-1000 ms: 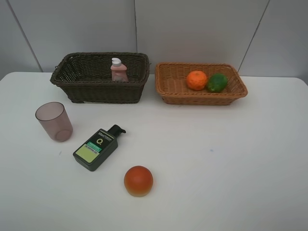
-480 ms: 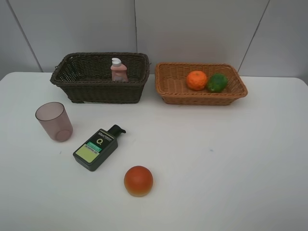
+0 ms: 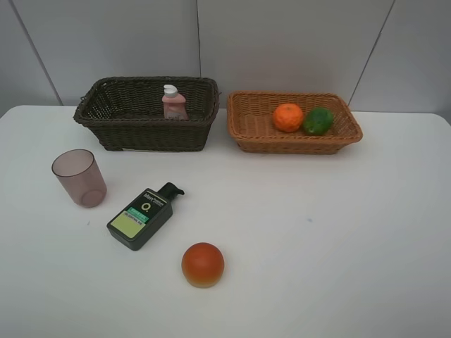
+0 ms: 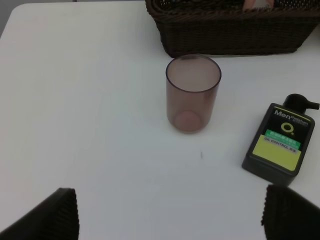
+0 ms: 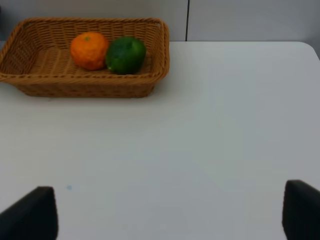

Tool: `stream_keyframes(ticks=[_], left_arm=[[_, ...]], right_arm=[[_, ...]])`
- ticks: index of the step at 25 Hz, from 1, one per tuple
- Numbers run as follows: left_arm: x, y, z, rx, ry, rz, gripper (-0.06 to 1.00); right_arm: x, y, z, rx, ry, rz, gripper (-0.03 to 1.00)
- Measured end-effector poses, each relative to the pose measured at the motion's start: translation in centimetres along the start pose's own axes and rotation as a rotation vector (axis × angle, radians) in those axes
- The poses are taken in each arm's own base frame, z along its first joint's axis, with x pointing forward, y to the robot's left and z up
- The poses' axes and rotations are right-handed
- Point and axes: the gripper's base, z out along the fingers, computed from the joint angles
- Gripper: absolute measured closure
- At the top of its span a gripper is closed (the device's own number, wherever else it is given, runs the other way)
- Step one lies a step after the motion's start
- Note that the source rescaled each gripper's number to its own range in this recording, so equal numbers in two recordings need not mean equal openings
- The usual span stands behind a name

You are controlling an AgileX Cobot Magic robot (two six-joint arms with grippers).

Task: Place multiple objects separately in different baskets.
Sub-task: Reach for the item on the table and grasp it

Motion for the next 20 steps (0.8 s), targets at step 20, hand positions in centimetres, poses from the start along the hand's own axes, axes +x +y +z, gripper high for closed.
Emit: stream_keyframes(ticks=[20], left_arm=[[-5.8, -1.1, 8.6, 0.006, 0.398, 0.081, -0.01]], right_arm=[[0.0, 0.0, 0.0, 0.000, 0.000, 0.000, 0.01]])
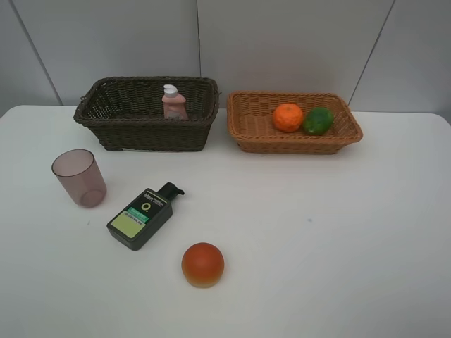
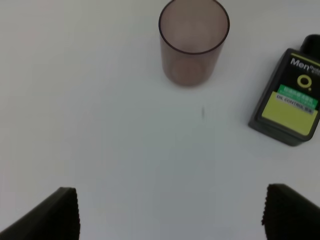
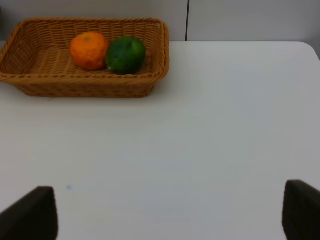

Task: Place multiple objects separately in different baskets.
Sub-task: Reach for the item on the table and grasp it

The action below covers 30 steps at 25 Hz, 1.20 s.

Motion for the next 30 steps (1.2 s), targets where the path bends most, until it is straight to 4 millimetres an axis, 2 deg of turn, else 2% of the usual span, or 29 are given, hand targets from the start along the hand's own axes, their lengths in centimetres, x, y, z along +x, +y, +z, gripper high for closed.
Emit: stream_keyframes(ticks=[9, 15, 22, 30], left_arm=[[-6.6, -1.0, 7.5, 0.030, 0.205, 0.101, -0.01], [-9.6, -2.0, 13.3, 0.045, 0.311, 0.138, -0.01], [-9.2, -6.0, 18.5, 0.109, 0.375, 0.250, -0.01], [-8.9, -6.8, 21.4, 0.117, 0.340, 0.277, -0.01]], right_arm=[[0.0, 0.0, 0.0, 0.000, 0.000, 0.000, 0.01], [0.0, 0.0, 0.0, 0.000, 0.000, 0.000, 0.01], [0.0, 0.0, 0.0, 0.000, 0.000, 0.000, 0.01], [0.0, 0.0, 0.0, 0.000, 0.000, 0.000, 0.01]])
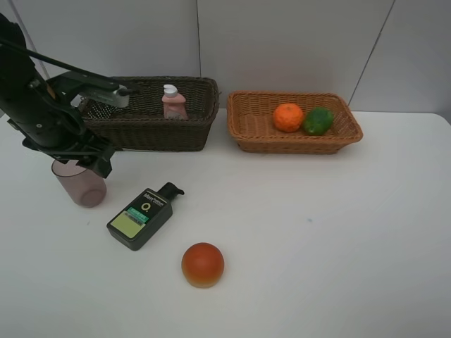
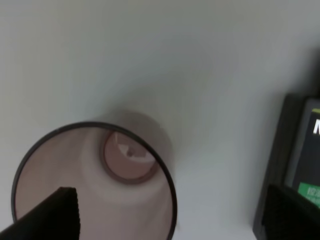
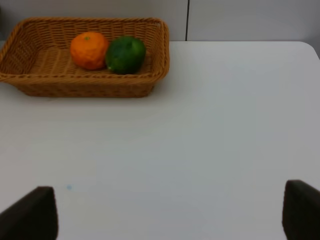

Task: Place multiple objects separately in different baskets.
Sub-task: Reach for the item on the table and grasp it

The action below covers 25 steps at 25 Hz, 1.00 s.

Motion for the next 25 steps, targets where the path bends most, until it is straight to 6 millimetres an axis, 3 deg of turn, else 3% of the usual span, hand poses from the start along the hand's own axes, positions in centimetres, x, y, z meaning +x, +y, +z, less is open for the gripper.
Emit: stream_keyframes(ticks=[13, 25], left_arm=[[0.1, -0.2, 3.6, 0.009, 0.046, 0.007, -0.01], [0.3, -0.3, 5.4, 0.014, 0.071, 0.009, 0.00]], right_arm=[[0.0, 0.0, 0.0, 0.000, 0.000, 0.000, 0.01], [0.0, 0.0, 0.0, 0.000, 0.000, 0.000, 0.01]])
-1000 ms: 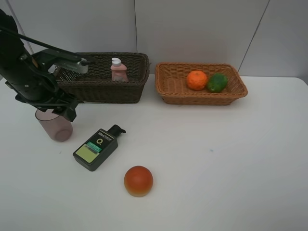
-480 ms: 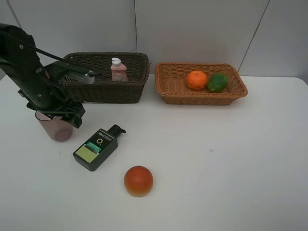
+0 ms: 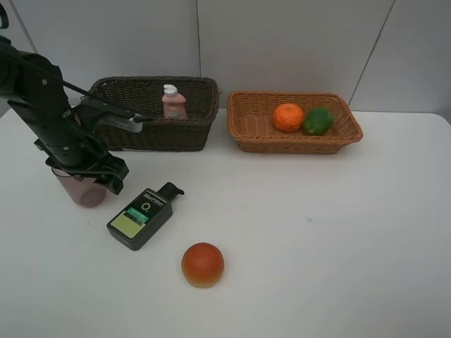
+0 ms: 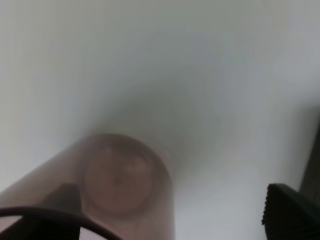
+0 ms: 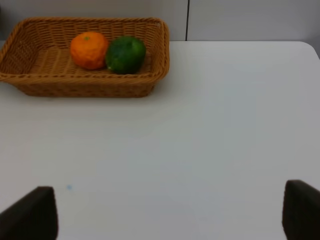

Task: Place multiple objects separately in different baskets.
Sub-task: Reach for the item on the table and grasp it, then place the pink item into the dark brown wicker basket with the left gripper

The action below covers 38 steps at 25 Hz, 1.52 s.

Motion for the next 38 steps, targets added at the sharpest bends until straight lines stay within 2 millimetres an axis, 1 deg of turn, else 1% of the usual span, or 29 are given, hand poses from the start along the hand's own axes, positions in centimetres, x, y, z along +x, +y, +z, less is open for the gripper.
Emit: stream_keyframes(ticks=[1, 3, 4, 7, 9, 11, 34, 36, 38], left_arm=[[0.0, 0.0, 0.0, 0.000, -0.001, 0.000, 0.02], [0.0, 0.0, 0.0, 0.000, -0.003, 0.000, 0.13], [0.0, 0.0, 0.0, 0.000, -0.003, 0.000, 0.22], [0.0, 0.0, 0.0, 0.000, -0.003, 0.000, 0.54], [0.0, 0.0, 0.0, 0.000, -0.003, 0.000, 0.78], [0.0, 0.0, 0.0, 0.000, -0.003, 0.000, 0.94], [0.0, 0.0, 0.0, 0.000, -0.003, -0.012, 0.94], [-0.1, 0.0, -0.4, 0.001, 0.003, -0.040, 0.94], [-0.6, 0.1, -1.4, -0.002, -0.004, -0.062, 0.94]], right_arm=[[0.0, 0.0, 0.0, 0.000, 0.000, 0.000, 0.01], [0.0, 0.0, 0.0, 0.000, 0.000, 0.000, 0.01], [0.0, 0.0, 0.0, 0.000, 0.000, 0.000, 0.01], [0.0, 0.0, 0.0, 0.000, 0.000, 0.000, 0.01], [0.0, 0.0, 0.0, 0.000, 0.000, 0.000, 0.01], [0.0, 0.0, 0.0, 0.000, 0.000, 0.000, 0.01], [0.0, 0.0, 0.0, 0.000, 0.000, 0.000, 0.01], [0.0, 0.0, 0.0, 0.000, 0.000, 0.000, 0.01], [0.0, 0.0, 0.0, 0.000, 0.000, 0.000, 0.01]])
